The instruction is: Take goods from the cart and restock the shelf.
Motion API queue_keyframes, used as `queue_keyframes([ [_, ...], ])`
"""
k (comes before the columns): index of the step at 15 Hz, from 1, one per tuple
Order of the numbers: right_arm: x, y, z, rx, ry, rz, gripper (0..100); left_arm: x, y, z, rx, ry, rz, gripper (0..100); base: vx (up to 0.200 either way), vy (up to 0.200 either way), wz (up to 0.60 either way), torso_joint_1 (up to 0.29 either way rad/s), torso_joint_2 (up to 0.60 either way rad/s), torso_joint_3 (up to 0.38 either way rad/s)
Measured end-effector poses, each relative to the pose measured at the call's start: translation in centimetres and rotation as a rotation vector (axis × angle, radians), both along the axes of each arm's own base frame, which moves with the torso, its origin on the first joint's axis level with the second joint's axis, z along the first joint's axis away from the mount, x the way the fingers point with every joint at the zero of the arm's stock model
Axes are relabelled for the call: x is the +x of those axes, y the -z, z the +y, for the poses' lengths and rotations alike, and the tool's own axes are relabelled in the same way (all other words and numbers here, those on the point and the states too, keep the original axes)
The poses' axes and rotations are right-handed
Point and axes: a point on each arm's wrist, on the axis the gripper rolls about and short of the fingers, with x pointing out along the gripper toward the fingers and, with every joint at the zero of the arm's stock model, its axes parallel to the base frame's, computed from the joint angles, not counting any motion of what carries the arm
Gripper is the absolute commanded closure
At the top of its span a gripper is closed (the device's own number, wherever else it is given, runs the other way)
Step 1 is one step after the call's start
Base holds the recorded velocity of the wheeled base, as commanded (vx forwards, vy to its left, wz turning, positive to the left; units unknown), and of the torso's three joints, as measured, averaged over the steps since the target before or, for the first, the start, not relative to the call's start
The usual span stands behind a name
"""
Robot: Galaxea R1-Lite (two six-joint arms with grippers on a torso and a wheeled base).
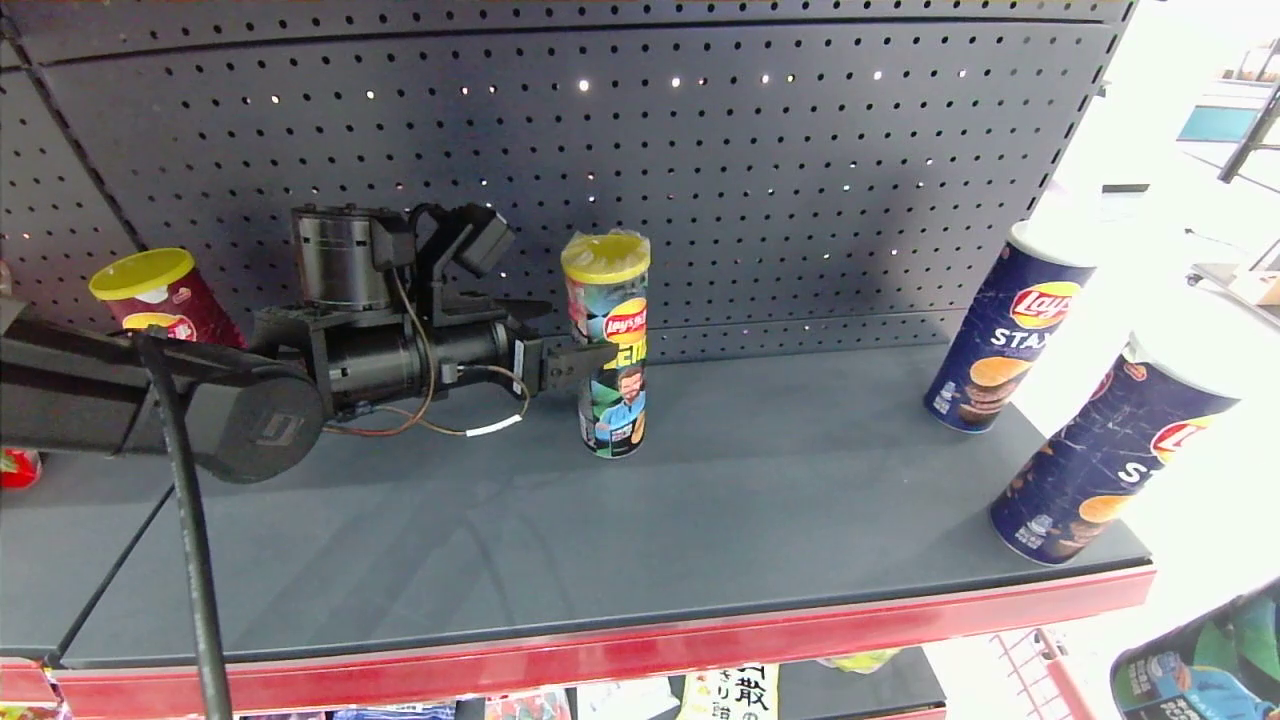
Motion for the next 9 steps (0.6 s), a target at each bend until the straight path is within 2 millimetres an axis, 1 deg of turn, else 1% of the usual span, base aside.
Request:
queue_keyframes([
  [4,0.2,0.0,0.0,-0.003,0.001,0.01,100,-0.2,0.1,-0.3,0.003,0.005,0.003,0,0.0,0.0,0.0,0.0,0.0,0.0],
  [9,0.3,0.1,0.1,-0.004,0.002,0.014,100,-1.7,-0.2,-1.9,0.016,0.008,-0.004,0,0.0,0.0,0.0,0.0,0.0,0.0],
])
